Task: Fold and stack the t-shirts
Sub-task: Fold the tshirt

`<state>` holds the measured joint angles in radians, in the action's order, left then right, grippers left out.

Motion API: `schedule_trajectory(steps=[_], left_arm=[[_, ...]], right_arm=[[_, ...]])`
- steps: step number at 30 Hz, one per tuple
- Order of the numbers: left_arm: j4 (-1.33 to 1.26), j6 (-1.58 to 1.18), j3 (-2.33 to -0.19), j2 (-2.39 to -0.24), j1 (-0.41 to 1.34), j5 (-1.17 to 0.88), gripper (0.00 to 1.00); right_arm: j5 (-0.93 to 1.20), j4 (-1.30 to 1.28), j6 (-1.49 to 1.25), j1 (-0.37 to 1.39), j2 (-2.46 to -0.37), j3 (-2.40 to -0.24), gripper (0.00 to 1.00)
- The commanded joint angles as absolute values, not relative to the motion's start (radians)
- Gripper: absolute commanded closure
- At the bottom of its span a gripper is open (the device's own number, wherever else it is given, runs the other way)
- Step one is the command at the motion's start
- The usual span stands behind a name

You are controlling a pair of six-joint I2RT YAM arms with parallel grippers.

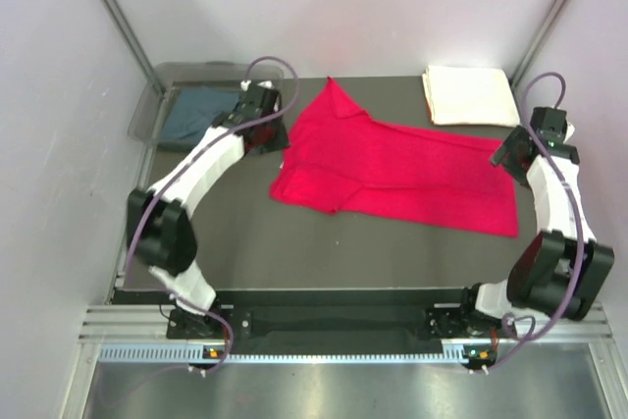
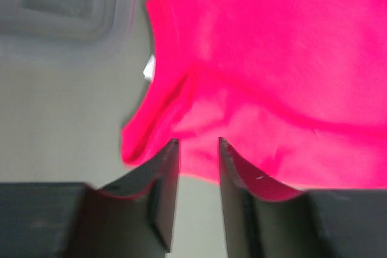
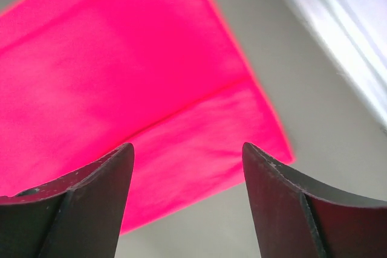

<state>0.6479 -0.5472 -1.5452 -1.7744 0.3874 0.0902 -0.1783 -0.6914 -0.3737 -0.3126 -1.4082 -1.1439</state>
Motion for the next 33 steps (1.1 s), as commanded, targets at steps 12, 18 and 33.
schedule_trajectory(steps=[12, 18, 33], left_arm=[[0.453, -0.512, -1.172, -1.609, 0.357, -0.193, 0.77], [0.477, -0.511, -1.123, -1.531, 0.357, -0.199, 0.73], [0.515, -0.488, -1.023, -1.443, 0.336, -0.196, 0.55]], right_arm=[[0.465, -0.324, -0.551, 0.104, -1.396, -0.859, 0.46], [0.482, 0.078, -0.802, 0.417, -1.505, -0.77, 0.38], [0.161, 0.201, -1.191, 0.736, -1.706, -0.861, 0.41]])
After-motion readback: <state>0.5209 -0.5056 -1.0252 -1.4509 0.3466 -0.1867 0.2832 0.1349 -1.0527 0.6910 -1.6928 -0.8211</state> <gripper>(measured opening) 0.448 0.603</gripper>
